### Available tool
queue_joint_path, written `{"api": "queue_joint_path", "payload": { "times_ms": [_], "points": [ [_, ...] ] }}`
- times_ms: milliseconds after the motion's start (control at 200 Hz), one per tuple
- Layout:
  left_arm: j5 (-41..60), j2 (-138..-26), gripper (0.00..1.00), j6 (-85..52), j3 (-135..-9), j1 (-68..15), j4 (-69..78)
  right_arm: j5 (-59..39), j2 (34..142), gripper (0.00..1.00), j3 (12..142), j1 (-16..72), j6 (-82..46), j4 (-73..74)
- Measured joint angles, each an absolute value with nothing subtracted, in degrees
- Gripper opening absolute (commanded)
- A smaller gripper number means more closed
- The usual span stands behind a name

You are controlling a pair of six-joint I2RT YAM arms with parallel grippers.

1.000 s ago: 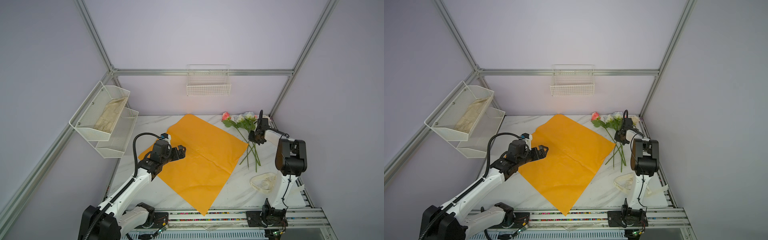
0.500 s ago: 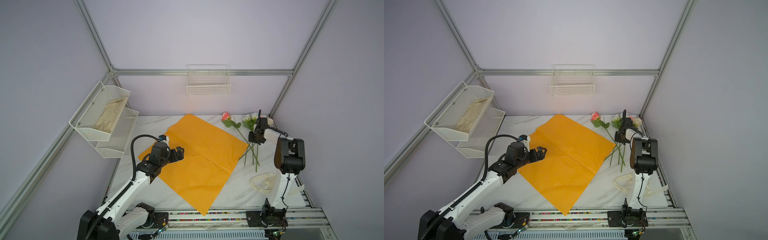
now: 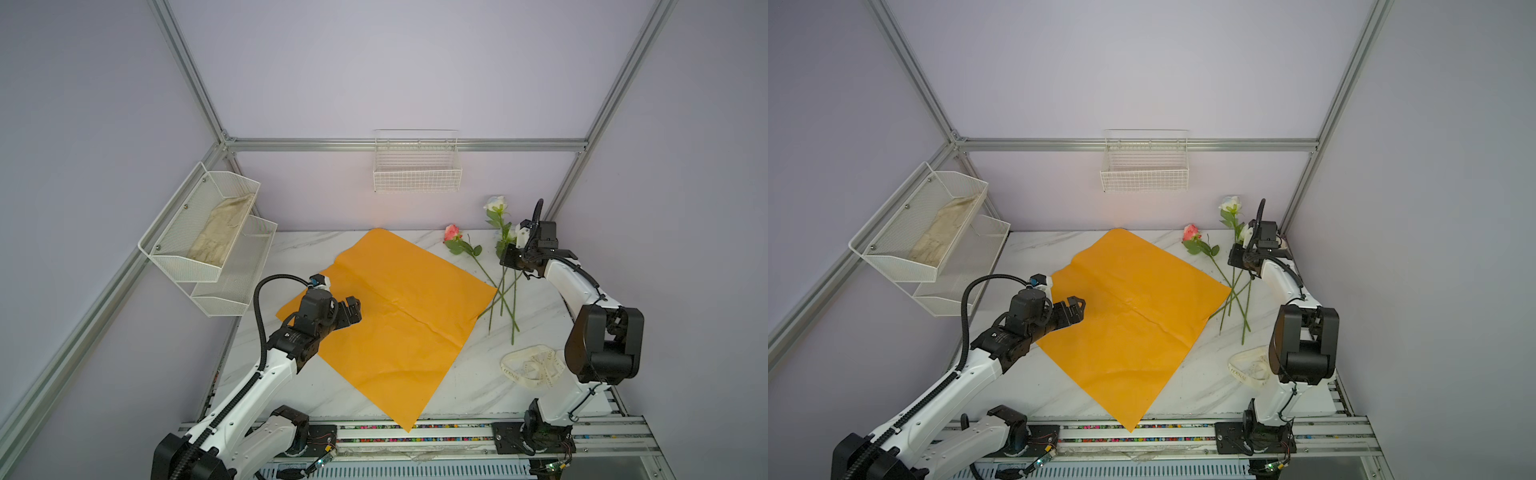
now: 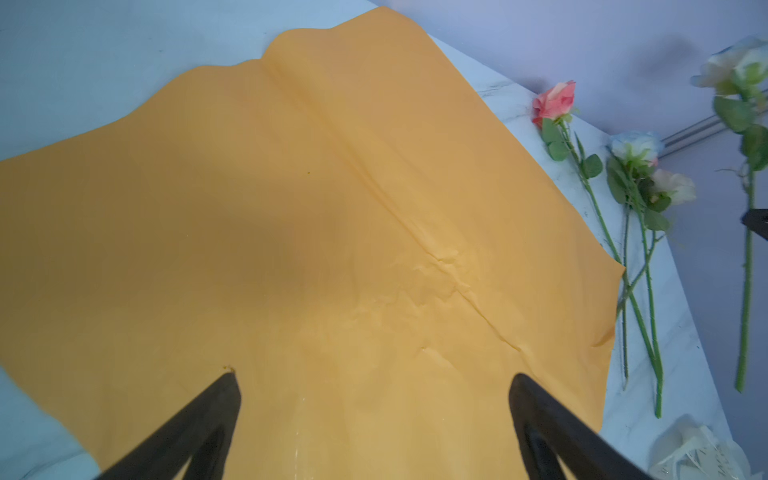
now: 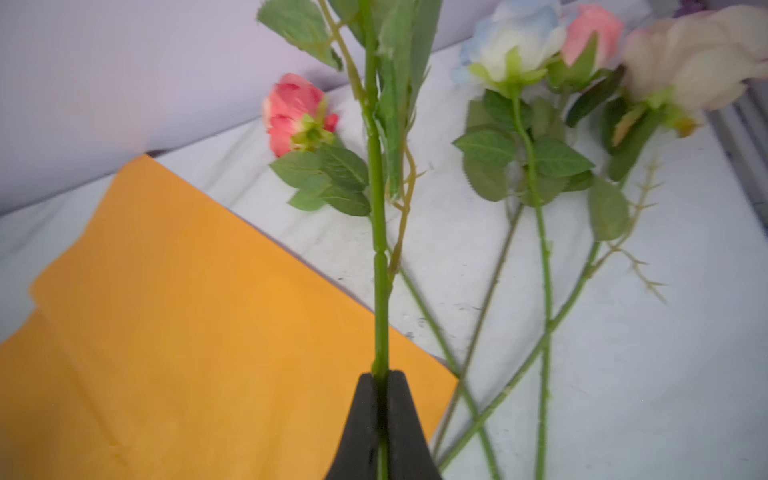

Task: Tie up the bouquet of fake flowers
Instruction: 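Grasp a white rose stem with the right gripper and lift it, then lay the white rose on the yellow paper and open the right gripper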

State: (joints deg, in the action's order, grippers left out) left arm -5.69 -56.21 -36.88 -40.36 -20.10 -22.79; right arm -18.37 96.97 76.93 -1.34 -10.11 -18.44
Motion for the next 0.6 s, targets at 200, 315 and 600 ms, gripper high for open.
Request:
{"api": "queue_joint_path", "payload": {
  "times_ms": [200,315,600],
  "points": [
    [-9.61,-53.89,1.00,-38.52,-40.36,-16.25,-27.99,-22.26,97.73,0.00,72.51,15.18,-23.00,-8.49],
    [-10.72,-51.94,1.00,-38.92,-40.36,-14.46,-30.59,-21.61,104.38,0.00,74.67,25.93,-29.78,-3.90],
    [-11.38,-46.13,0.99,-38.98,-40.36,-13.50,-34.46,-15.07,123.61,0.00,90.94,39.68,-39.92,-4.10]
  ]
}}
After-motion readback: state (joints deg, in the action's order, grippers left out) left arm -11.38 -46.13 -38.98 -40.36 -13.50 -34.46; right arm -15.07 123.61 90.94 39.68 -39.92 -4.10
